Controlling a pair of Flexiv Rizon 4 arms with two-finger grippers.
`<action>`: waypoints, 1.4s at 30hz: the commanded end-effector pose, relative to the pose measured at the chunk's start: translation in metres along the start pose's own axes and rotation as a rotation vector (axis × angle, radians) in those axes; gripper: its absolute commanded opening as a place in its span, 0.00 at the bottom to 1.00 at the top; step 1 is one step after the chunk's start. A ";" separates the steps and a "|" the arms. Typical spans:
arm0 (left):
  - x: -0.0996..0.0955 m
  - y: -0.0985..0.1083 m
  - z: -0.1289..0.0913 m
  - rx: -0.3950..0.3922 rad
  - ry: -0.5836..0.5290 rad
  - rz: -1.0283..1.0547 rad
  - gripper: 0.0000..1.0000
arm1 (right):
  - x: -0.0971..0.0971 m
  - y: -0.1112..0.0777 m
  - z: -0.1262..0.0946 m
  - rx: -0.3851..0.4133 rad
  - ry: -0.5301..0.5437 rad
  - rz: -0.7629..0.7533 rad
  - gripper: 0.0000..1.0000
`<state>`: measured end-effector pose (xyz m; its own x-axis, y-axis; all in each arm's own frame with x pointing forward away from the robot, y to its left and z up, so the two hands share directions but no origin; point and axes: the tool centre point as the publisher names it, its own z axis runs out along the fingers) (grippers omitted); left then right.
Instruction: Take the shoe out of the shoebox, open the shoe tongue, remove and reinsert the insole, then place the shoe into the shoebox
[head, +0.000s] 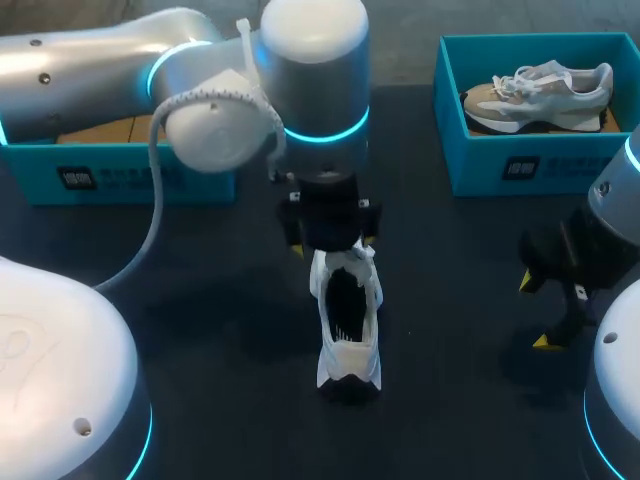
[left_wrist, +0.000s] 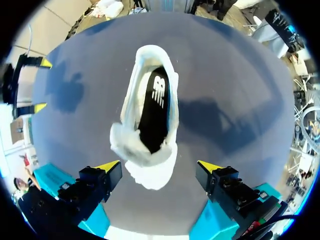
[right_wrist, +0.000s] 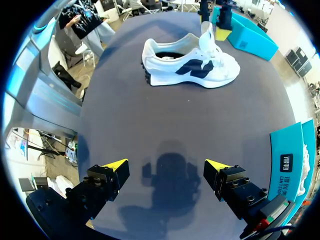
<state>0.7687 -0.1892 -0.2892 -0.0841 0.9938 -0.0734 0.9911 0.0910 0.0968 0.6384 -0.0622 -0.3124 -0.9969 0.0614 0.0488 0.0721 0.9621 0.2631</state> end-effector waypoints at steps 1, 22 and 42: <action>0.007 0.011 -0.017 0.007 -0.022 -0.017 1.00 | 0.001 0.000 0.000 0.001 -0.002 0.000 1.00; -0.019 0.044 -0.018 0.057 -0.048 -0.012 0.42 | 0.001 0.000 0.000 0.001 -0.002 0.000 1.00; -0.014 0.007 0.017 0.137 -0.035 0.004 0.24 | 0.001 0.000 0.000 0.001 -0.002 0.000 1.00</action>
<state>0.7813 -0.2057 -0.3008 -0.0779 0.9917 -0.1023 0.9964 0.0740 -0.0412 0.6384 -0.0622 -0.3124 -0.9969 0.0614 0.0488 0.0722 0.9621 0.2631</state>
